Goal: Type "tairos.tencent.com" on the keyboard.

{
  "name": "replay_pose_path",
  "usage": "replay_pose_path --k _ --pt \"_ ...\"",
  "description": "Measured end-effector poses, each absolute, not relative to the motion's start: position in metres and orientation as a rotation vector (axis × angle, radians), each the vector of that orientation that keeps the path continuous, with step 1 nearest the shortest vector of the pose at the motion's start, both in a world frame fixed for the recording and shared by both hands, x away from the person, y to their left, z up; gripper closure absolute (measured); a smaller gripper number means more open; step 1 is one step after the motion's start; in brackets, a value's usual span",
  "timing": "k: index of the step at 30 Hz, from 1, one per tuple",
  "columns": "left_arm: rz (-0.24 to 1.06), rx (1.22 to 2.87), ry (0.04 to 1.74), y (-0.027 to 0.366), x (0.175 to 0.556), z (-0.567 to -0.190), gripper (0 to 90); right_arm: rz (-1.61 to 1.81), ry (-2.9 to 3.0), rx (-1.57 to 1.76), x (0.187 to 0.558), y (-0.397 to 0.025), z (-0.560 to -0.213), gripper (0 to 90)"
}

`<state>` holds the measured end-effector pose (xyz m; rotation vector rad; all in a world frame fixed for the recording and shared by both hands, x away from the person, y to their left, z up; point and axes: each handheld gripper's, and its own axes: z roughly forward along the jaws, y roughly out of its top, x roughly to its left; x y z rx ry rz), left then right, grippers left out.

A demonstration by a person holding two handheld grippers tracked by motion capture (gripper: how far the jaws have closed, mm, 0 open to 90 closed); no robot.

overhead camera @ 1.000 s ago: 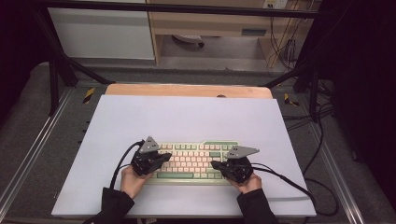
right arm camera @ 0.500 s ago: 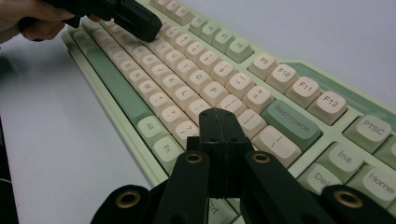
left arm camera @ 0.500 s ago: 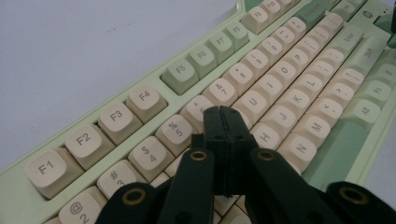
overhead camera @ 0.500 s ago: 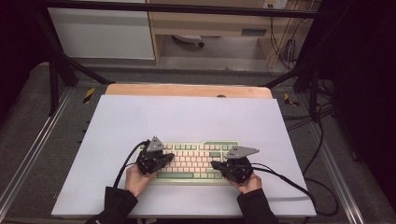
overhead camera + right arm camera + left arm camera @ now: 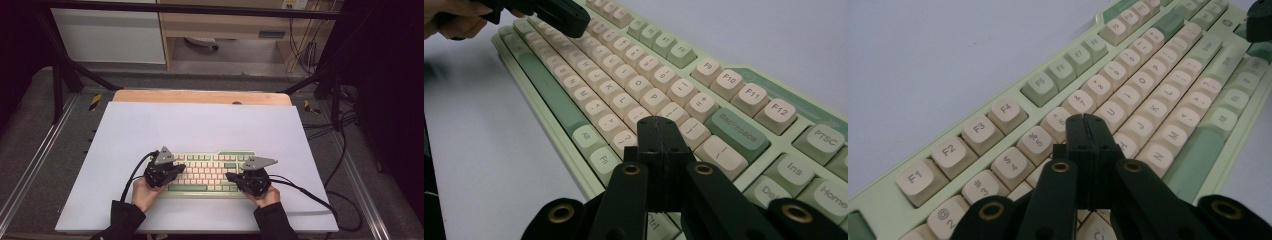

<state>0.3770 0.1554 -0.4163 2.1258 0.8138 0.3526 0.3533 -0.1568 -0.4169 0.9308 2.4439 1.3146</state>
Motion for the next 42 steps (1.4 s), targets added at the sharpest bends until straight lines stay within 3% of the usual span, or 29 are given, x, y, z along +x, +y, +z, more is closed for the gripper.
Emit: replay_pose_path --k 15,42 --pt "0.373 2.100 0.883 0.185 0.375 -0.419 90.0 1.304 2.450 0.931 0.353 -0.156 -0.418 90.0" --pt "0.364 2.122 0.907 0.183 0.380 -0.428 90.0 1.307 2.452 0.930 0.353 -0.156 -0.418 90.0"
